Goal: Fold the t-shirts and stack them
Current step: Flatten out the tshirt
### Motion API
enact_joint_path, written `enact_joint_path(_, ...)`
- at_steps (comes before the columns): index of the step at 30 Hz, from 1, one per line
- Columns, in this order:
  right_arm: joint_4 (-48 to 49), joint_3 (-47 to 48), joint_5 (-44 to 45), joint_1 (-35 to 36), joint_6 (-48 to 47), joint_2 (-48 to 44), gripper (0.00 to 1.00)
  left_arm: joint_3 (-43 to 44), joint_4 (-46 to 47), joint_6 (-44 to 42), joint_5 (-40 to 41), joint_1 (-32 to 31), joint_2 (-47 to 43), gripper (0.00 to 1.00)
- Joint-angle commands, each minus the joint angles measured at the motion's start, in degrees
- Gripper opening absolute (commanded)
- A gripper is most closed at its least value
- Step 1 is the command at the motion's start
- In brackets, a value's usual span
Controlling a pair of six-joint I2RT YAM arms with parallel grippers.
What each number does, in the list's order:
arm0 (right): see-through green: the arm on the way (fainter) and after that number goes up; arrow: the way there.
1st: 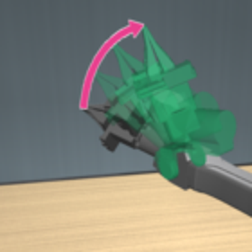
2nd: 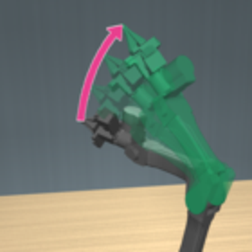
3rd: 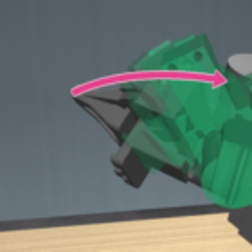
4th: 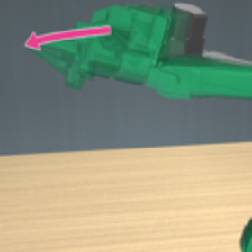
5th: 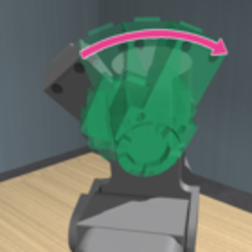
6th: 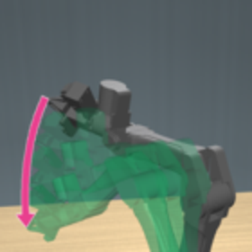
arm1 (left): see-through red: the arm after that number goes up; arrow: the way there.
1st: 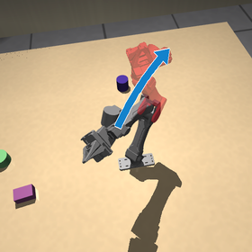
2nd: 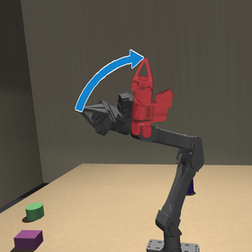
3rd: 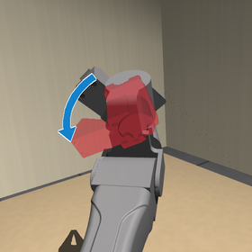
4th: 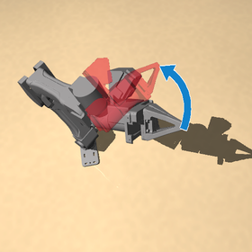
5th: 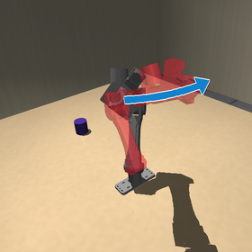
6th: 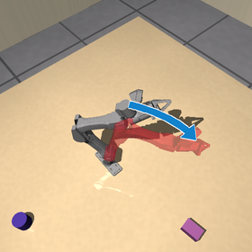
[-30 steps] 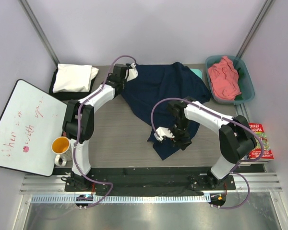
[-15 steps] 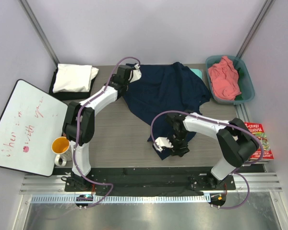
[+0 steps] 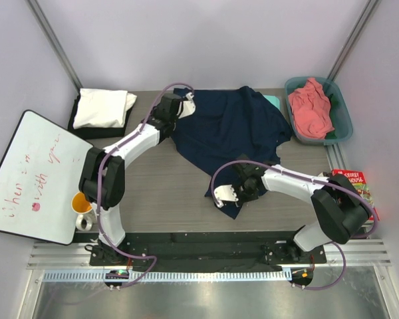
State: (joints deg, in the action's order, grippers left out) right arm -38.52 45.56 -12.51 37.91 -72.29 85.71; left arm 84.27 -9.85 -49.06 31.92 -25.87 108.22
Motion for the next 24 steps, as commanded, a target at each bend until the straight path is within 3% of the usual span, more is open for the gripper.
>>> enact_joint_path(1, 6.4, -3.2, 10.4, -3.2, -1.1, 1.7, 0.01, -1.8, 1.2, -1.7, 0.9, 0.6, -5.0, 0.00)
enact_joint_path(7, 4.9, -1.6, 16.0, -11.6, -14.2, -1.2, 0.01, -4.5, 1.8, -2.8, 0.1, 0.7, -7.0, 0.00)
enact_joint_path(12, 2.5, 2.4, 18.0, -18.6, -21.0, 2.8, 0.01, -4.5, 2.6, -3.0, 0.2, 0.9, -6.4, 0.00)
enact_joint_path(13, 1.0, 4.4, 18.0, -18.9, -21.2, 3.7, 0.04, -4.3, 2.6, -2.8, 0.3, 0.9, -6.2, 0.00)
enact_joint_path(14, -0.8, 6.0, 17.4, -19.2, -20.8, 4.9, 0.18, -4.1, 2.6, -2.9, 0.4, 0.8, -5.9, 0.00)
enact_joint_path(17, -10.1, 13.5, 13.2, -19.5, -18.6, 5.9, 0.37, -3.4, 2.6, -2.9, 0.6, 0.8, -5.5, 0.00)
enact_joint_path(24, -30.1, 20.8, 4.5, -19.5, -21.5, 2.4, 0.46, -3.1, 2.6, -3.8, 0.5, 0.9, -5.2, 0.00)
